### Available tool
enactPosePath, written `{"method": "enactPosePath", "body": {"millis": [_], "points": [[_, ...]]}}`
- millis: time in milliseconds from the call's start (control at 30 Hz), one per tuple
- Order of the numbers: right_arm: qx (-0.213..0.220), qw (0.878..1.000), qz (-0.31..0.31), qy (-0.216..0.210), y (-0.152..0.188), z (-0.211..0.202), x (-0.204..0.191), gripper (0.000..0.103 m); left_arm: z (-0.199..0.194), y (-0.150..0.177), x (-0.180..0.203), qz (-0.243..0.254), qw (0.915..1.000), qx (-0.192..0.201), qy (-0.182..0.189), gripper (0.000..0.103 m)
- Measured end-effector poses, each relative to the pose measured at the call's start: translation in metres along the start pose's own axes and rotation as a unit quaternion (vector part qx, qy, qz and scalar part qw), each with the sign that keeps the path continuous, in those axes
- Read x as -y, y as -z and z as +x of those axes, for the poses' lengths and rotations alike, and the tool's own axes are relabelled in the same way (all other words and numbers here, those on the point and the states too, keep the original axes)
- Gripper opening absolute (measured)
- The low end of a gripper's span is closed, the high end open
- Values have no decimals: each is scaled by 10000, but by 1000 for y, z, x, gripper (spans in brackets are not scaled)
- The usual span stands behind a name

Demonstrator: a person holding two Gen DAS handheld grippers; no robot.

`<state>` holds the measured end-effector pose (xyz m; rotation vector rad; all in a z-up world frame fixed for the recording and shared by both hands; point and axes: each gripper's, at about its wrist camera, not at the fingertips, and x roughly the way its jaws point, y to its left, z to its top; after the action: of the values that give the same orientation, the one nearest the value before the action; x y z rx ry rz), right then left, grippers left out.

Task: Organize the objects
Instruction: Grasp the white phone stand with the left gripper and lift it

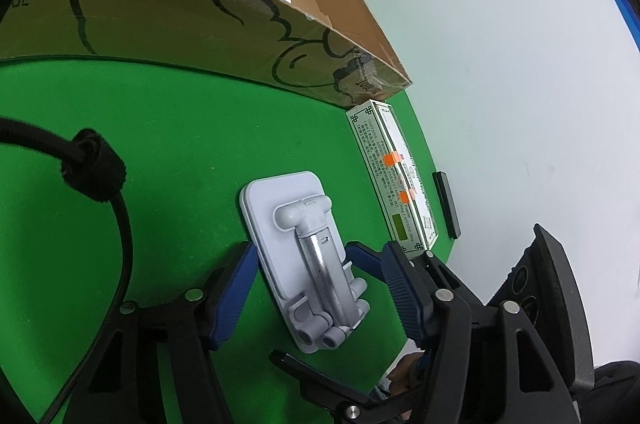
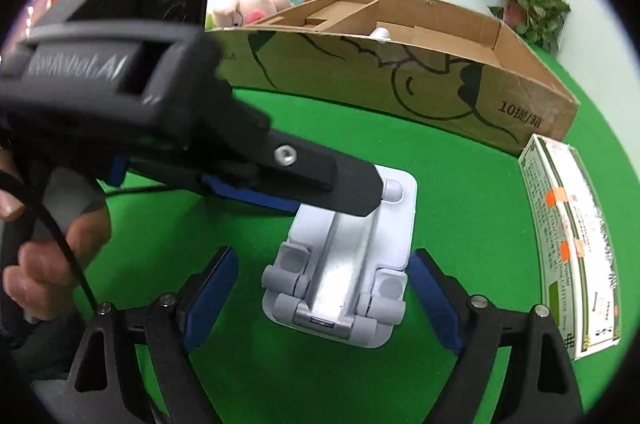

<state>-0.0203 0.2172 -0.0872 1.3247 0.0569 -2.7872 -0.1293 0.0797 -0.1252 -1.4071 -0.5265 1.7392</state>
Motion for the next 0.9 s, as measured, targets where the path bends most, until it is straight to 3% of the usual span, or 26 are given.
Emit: {"method": "enactPosePath", "body": {"millis": [133, 333, 433, 467, 567, 900], "points": [[-113, 9996, 21, 253, 0, 4, 2, 73, 13, 4, 3, -51, 10000, 14, -73, 50], [-173, 9992, 251, 278, -4, 5, 5, 71, 15, 2, 3, -136, 9998, -21, -140, 44], [-214, 9984, 510, 106, -7, 4, 11, 71, 15, 1, 2, -187, 9996, -17, -187, 38], [-247, 9975, 664, -52, -10, 4, 15, 71, 16, 0, 2, -210, 9996, -34, -210, 33], [-314, 9919, 1091, -568, -17, 4, 26, 71, 20, -3, 2, -275, 9994, -95, -165, 33], [-188, 9888, 1231, -824, -17, 2, 25, 70, 20, -7, 19, -157, 9998, -22, -141, 25]]}}
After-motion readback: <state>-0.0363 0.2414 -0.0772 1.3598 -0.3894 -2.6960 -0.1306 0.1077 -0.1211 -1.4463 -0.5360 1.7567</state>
